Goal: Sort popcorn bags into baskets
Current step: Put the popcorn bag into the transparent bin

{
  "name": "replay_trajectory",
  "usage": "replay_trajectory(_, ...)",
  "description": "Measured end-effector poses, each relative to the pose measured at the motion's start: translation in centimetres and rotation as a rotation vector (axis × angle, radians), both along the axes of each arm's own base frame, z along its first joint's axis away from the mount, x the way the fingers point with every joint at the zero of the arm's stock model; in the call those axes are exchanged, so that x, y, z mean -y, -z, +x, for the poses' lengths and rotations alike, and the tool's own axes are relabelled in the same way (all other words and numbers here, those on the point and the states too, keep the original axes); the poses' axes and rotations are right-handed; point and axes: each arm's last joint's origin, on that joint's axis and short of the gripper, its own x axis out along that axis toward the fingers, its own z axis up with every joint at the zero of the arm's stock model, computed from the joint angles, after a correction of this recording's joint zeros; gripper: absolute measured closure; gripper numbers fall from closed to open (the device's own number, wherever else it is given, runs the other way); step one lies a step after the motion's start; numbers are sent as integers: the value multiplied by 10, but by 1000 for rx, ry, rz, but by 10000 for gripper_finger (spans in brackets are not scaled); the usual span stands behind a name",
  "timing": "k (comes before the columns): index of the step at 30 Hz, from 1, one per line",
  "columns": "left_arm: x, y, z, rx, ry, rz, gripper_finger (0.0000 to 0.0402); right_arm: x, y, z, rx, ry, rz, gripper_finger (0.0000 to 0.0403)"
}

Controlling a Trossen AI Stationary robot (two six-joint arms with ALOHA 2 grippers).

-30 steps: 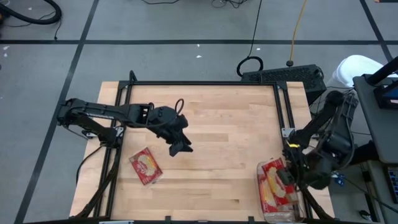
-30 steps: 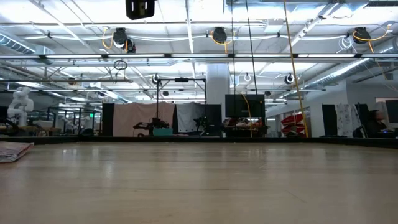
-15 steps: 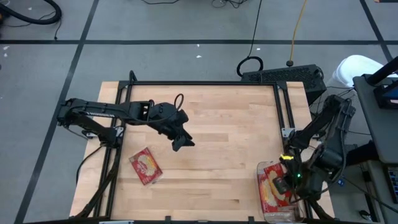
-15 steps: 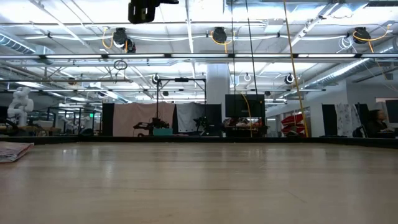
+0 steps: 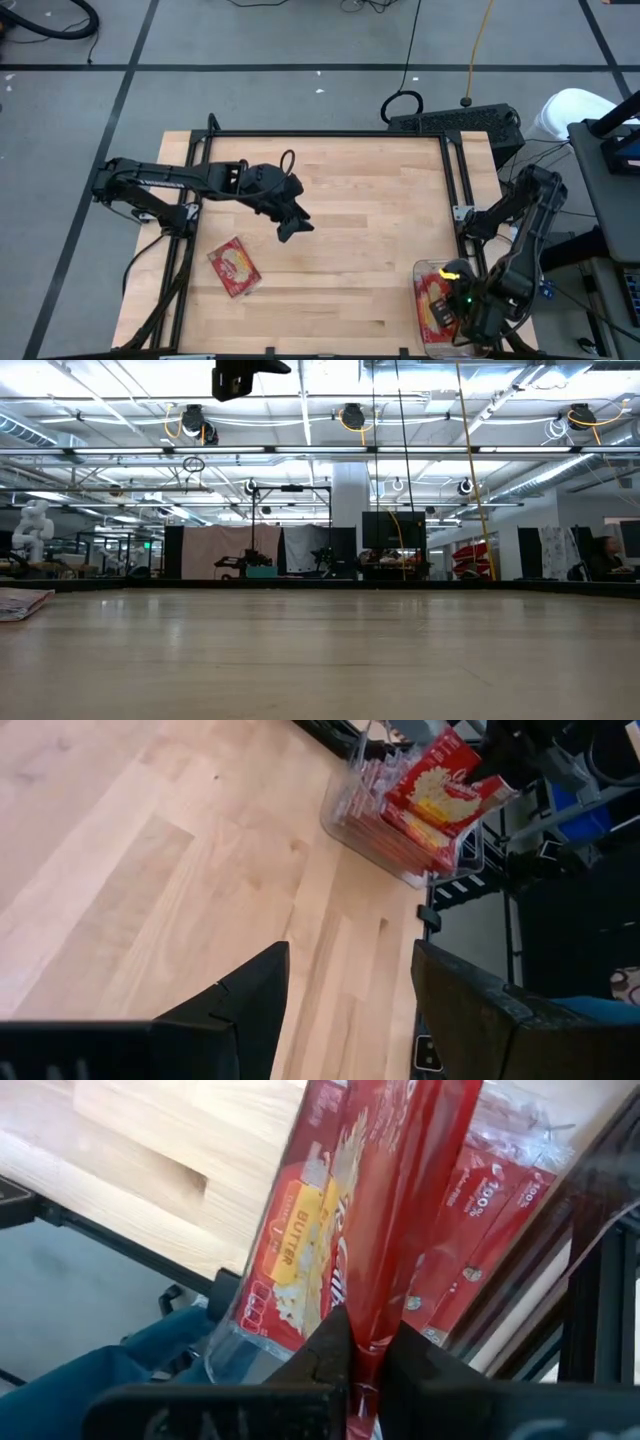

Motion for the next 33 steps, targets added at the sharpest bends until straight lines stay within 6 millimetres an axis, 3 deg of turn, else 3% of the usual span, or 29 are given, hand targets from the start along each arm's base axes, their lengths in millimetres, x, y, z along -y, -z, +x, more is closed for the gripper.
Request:
replay_trajectory(24, 7, 0, -1, -5, 16, -17, 188, -11, 20, 1, -89, -19, 1, 299)
replay_trajectory(33, 13, 0, -1, -8, 28, -26, 188, -3, 11, -4, -72, -25, 18, 267)
